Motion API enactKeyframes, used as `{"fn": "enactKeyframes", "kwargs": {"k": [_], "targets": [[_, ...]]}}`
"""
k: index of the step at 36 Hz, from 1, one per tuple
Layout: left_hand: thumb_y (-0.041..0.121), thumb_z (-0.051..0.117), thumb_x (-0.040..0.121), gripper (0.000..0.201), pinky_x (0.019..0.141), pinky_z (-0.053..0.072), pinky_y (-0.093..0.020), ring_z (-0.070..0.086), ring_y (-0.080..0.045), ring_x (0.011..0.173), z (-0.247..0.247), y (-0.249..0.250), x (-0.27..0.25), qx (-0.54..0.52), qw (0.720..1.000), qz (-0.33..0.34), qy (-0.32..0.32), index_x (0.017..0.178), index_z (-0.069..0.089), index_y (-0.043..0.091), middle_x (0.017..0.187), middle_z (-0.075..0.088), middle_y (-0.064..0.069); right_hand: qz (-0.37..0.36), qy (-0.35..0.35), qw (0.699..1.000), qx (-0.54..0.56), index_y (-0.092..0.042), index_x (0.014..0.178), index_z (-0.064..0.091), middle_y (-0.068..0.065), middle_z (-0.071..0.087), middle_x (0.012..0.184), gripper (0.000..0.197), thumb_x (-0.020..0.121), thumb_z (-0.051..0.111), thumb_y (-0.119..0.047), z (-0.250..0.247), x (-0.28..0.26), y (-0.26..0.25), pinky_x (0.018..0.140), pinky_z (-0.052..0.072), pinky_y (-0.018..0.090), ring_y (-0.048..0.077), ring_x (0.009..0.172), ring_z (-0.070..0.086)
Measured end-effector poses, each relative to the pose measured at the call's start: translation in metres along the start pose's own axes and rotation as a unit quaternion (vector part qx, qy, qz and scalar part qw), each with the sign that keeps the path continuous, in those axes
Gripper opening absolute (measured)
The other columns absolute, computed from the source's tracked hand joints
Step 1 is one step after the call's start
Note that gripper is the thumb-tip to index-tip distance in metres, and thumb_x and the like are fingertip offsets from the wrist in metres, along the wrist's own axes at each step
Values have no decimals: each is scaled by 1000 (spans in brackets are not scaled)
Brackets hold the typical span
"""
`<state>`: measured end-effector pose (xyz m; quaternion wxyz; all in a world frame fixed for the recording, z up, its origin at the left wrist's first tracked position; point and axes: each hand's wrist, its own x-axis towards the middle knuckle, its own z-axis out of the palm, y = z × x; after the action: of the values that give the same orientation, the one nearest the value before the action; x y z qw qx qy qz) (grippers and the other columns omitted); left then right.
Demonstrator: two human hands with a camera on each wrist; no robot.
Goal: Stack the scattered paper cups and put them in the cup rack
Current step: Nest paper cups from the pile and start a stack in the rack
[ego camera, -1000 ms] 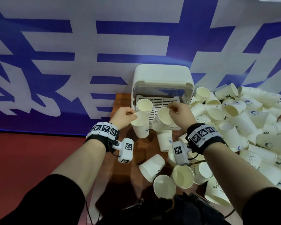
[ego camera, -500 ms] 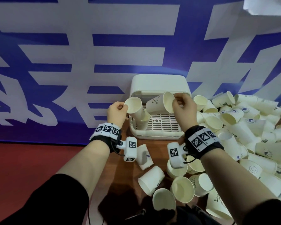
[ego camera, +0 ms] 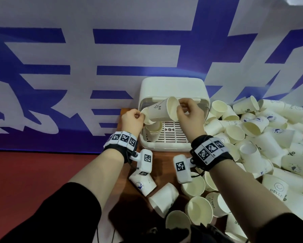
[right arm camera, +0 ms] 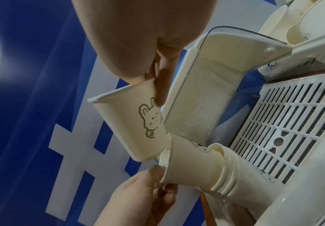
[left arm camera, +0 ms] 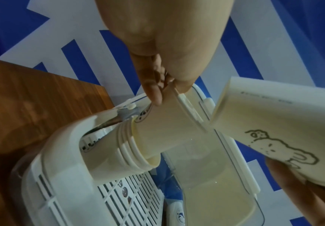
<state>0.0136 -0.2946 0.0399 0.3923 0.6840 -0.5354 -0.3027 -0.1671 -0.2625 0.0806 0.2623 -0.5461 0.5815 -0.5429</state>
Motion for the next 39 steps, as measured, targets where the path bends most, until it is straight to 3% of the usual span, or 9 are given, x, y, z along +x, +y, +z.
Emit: {"fn": "enactKeyframes", "kwargs": {"k": [2,7,12,16,21,25,28,33,39], "targets": [[17,60,90,13,69,54,-30,63,-17,75,2,-1,1,15,1000,9,6,97,69,10,82,64,0,-2,-8,1000,-19,-12,96,62,-7,61,85,13,89,53,-7,2,0,2,68,40,3,-3,75,55],[17,61,88,17,73,58,-41,65,-22,77,7,-12,5,9,999,-15,-28,101,70,10,84,66,-4,-15,-18,997,-67,-8,97,63,0,61,86,13,89,52,-5,7,-3,11,66,37,1,1,73,53],[16,61,90,24,74,58,-39,66,-25,75,9,-19,5,-9,998,-16,-58,110,69,6,89,69,-8,-8,-36,992,-119,-10,99,63,-3,57,83,14,89,52,-8,11,-6,17,63,34,4,8,74,49],[22,59,93,22,53,52,-20,61,-16,52,8,-26,3,-19,995,-37,-86,109,68,10,67,67,-4,21,-46,990,-130,-8,100,64,-2,57,82,17,89,51,-7,16,-7,23,64,32,14,13,76,51],[18,58,94,18,47,48,-13,57,-10,45,8,-31,2,-37,993,-42,-101,108,67,11,63,65,-5,32,-61,988,-138,-7,100,65,2,60,88,20,88,50,-6,21,-7,31,65,31,15,13,80,51],[19,60,93,21,54,52,-21,59,-15,51,9,-35,3,-48,992,-46,-110,111,66,10,64,65,-6,44,-69,986,-146,-6,99,64,4,62,90,20,87,48,-5,28,-5,36,69,37,22,17,82,53],[18,60,93,19,50,50,-17,58,-11,50,9,-37,5,-44,992,-46,-111,109,66,10,65,65,-4,46,-78,984,-151,-5,97,62,8,64,92,18,88,48,-4,33,-3,41,73,44,28,19,83,56],[20,55,95,20,55,50,-20,58,-8,53,7,-41,10,-59,990,-54,-114,109,65,11,67,65,-4,38,-101,979,-174,-3,99,62,10,64,95,19,90,46,-3,42,1,46,72,39,26,18,83,53],[41,59,91,17,74,53,-30,64,-14,83,3,-33,11,-117,987,-43,-100,97,64,26,91,68,-2,27,-121,977,-175,-4,106,63,10,65,100,22,89,49,-6,48,3,45,81,45,32,22,92,56]]}}
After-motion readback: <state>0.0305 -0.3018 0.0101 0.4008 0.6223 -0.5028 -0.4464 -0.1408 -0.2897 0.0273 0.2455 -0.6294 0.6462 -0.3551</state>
